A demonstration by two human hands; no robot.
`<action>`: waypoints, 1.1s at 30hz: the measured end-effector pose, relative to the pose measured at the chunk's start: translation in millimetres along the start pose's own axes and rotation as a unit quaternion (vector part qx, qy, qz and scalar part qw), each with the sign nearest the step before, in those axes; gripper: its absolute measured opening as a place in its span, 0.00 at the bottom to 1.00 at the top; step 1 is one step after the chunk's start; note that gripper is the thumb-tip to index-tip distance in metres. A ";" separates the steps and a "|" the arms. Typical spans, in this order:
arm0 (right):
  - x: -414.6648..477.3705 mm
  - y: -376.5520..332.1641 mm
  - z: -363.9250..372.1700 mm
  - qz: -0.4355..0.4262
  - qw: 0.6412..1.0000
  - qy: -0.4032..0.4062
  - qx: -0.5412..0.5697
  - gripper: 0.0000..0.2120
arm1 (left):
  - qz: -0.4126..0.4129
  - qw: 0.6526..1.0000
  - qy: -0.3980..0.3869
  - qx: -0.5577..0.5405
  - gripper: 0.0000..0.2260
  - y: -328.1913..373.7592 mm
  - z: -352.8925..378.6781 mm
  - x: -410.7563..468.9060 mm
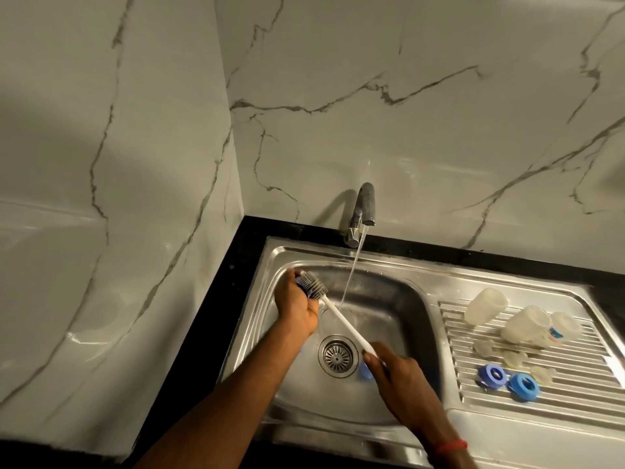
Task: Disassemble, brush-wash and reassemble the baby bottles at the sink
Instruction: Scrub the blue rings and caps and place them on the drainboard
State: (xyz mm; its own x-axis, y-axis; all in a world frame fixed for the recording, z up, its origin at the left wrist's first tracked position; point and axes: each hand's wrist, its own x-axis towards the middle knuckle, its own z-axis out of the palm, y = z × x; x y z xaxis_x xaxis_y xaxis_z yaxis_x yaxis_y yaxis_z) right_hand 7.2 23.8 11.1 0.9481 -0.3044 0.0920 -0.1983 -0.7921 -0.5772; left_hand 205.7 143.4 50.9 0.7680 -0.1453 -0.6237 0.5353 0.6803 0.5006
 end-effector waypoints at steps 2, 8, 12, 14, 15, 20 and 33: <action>5.0 -3.5 -0.5 -0.007 1.000 0.001 -0.011 0.28 | -0.006 1.000 0.002 0.015 0.08 -5.1 -4.4 -0.6; 30.3 -20.2 -7.1 -0.050 0.997 0.012 -0.050 0.23 | -0.028 0.999 -0.002 0.018 0.09 -8.6 4.5 -5.7; 1.8 -1.9 -2.5 -0.003 1.000 -0.004 0.020 0.26 | -0.002 1.000 -0.012 0.010 0.14 2.8 -2.4 -0.7; -5.0 3.1 1.8 0.014 0.999 -0.025 0.041 0.27 | 0.006 1.000 -0.013 0.012 0.16 0.6 -8.1 0.9; -5.1 3.0 5.8 0.019 0.998 -0.028 0.047 0.28 | 0.002 1.000 -0.014 0.013 0.17 -1.7 -11.0 1.9; 6.5 -4.1 12.7 0.056 0.996 -0.007 0.075 0.23 | -0.038 0.997 -0.057 -0.030 0.23 -11.4 -16.9 0.1; 10.8 -29.9 2.7 0.089 0.990 -0.002 0.113 0.12 | 0.046 0.986 -0.122 0.106 0.10 -21.0 -25.3 -1.4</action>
State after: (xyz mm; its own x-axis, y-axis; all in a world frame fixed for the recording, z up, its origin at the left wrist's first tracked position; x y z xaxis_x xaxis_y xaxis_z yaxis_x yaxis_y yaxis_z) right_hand 24.1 45.7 27.1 0.9044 -0.4256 -0.0297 -0.3010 -0.5873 -0.7513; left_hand 184.5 147.5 26.0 0.8649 -0.2755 -0.4197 0.5005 0.5374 0.6787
